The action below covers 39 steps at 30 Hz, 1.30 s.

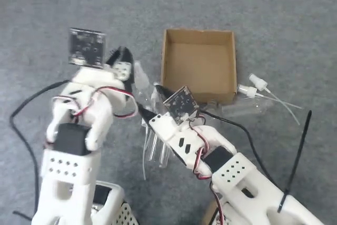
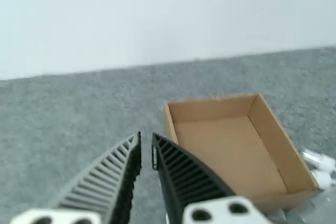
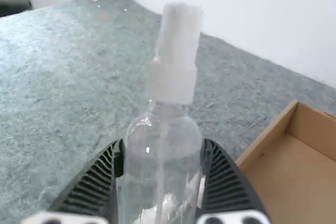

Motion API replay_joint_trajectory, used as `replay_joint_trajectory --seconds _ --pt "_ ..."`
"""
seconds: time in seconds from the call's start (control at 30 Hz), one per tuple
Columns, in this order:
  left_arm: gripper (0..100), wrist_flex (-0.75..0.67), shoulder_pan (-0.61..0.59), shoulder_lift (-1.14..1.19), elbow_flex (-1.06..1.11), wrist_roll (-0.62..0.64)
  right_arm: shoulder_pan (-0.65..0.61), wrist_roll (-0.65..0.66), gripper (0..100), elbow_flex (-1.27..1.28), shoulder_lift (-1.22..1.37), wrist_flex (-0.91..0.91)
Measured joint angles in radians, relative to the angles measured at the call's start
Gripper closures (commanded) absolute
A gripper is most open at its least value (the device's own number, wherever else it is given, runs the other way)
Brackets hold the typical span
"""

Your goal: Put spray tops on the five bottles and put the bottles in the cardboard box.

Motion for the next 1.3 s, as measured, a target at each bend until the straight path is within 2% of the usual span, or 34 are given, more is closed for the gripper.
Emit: replay_joint_trajectory --seconds 0.13,0.23,0.4,0.57,0.7,0.8,0.9,1.1,1.3 --pt "92 0.109 -0.074 0.000 -0.074 0.000 0.063 0.000 99.2 0.000 0.000 0.000" --pt "92 0.126 -0.098 -0.006 -0.041 0.037 0.110 0.000 99.2 -0.002 0.000 0.000" --pt "92 0.021 -0.095 -0.135 0.204 0.044 0.170 0.000 99.2 -0.058 0.000 0.005" --pt "91 -0.044 0.014 -0.345 0.445 -0.029 0.212 0.000 99.2 -0.256 0.023 0.146" --pt "84 -0.048 0.107 -0.404 0.505 -0.054 0.213 0.000 99.2 -0.474 0.150 0.253" --pt "79 -0.048 0.123 -0.414 0.509 -0.068 0.213 -0.037 99.2 -0.634 0.284 0.330" --pt "79 -0.048 0.127 -0.414 0.517 -0.069 0.213 -0.074 99.2 -0.738 0.393 0.396" --pt "79 -0.161 0.127 -0.414 0.598 -0.120 0.150 -0.083 99.2 -0.761 0.411 0.503" --pt "79 -0.187 0.132 -0.422 0.605 -0.129 0.138 -0.083 99.2 -0.761 0.305 0.635"
